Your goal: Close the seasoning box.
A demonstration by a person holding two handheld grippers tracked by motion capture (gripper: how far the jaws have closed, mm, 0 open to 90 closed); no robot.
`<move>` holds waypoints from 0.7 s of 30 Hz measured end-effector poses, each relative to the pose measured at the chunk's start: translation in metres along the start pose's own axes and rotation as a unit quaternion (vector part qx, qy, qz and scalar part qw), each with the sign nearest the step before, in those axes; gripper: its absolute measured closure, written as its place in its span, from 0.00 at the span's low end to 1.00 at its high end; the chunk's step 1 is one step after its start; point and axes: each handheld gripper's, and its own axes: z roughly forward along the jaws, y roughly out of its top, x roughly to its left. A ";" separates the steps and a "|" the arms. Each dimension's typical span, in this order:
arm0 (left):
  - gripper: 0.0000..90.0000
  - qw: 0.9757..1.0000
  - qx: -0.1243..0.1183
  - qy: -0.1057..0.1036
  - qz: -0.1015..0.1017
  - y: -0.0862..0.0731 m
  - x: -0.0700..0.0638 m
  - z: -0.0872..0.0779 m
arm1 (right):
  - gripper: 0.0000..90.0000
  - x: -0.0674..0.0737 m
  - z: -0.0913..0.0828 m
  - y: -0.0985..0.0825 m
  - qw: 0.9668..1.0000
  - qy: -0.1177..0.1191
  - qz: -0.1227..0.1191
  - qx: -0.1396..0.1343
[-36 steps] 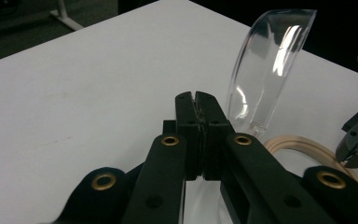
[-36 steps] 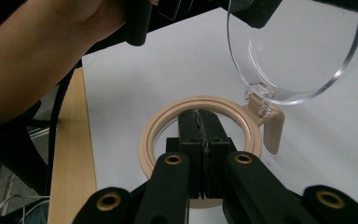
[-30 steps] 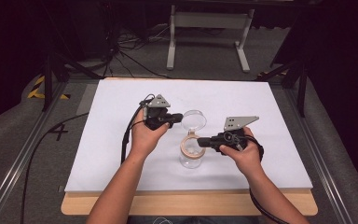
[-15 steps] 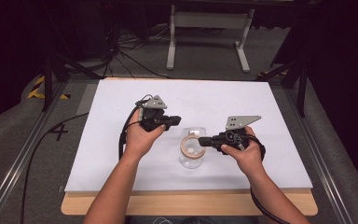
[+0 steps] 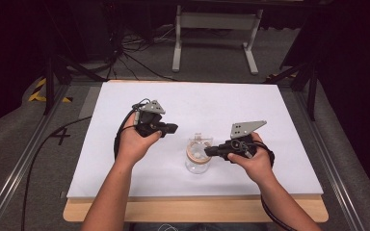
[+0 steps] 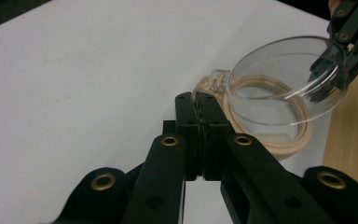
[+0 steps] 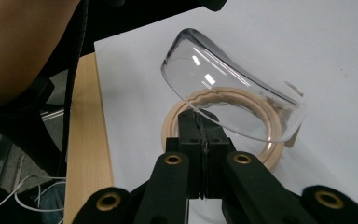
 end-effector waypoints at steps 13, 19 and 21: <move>0.96 0.999 0.053 -0.006 0.008 -0.004 -0.002 -0.004 | 1.00 0.010 0.003 0.000 0.998 0.003 -0.012 0.055; 0.96 0.998 0.058 -0.005 0.013 -0.005 -0.003 -0.003 | 1.00 0.012 0.004 0.000 0.997 0.005 -0.006 0.083; 0.96 0.998 0.058 -0.005 0.012 -0.005 -0.003 -0.003 | 1.00 0.012 0.005 0.000 0.995 0.003 0.000 0.095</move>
